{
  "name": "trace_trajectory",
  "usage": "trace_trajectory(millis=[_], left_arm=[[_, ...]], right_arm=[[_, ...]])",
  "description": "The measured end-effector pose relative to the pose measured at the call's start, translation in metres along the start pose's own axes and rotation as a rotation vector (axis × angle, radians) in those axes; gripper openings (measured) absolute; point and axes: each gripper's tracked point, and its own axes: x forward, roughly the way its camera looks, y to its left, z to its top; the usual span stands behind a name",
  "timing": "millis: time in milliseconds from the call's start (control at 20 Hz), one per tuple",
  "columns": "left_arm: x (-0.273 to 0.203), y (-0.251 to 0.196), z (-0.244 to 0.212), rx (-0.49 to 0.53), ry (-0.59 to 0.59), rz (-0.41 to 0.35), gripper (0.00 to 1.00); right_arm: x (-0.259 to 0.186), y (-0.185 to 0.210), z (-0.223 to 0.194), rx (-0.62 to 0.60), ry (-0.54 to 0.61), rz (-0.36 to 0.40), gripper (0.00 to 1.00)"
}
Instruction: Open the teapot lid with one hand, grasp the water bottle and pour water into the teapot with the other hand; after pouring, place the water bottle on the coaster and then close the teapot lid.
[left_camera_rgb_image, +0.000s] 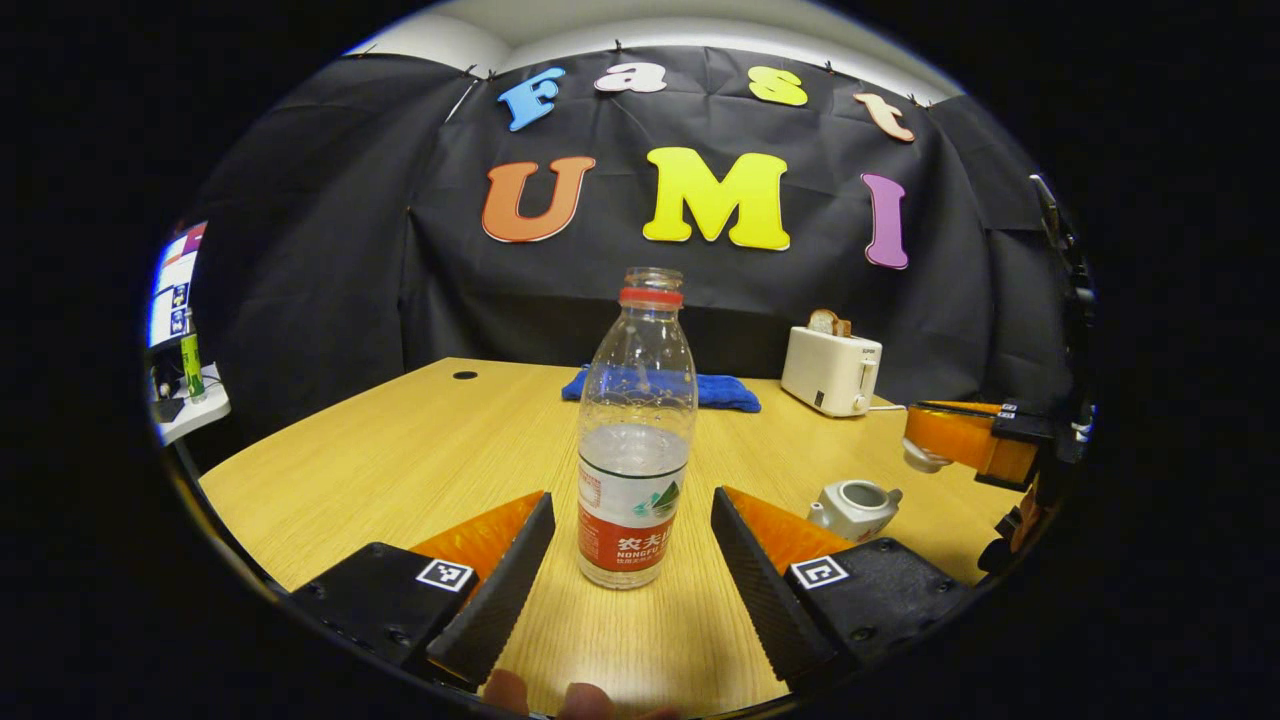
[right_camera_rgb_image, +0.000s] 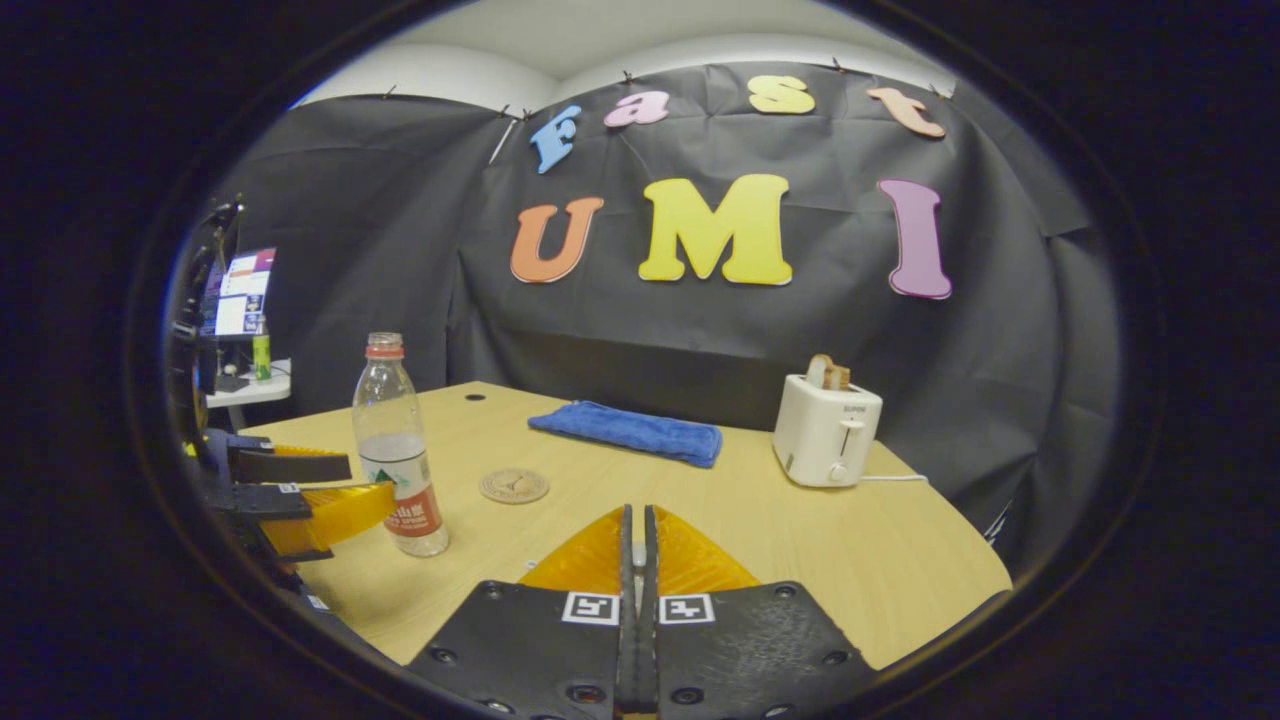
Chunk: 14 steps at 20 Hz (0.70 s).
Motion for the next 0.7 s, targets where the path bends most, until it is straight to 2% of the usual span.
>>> trace_trajectory(millis=[200, 450, 700], left_arm=[[0.015, 0.004, -0.002, 0.002, 0.004, 0.015, 0.99], [0.026, 0.004, -0.005, 0.009, 0.013, 0.013, 0.88], [0.031, 0.003, -0.007, 0.094, 0.027, 0.034, 0.78]], right_arm=[[-0.013, -0.009, -0.002, -0.004, 0.002, -0.008, 0.0], [-0.026, -0.026, -0.012, 0.025, 0.021, -0.026, 0.0], [-0.037, -0.045, -0.016, 0.039, 0.026, -0.05, 0.0]])
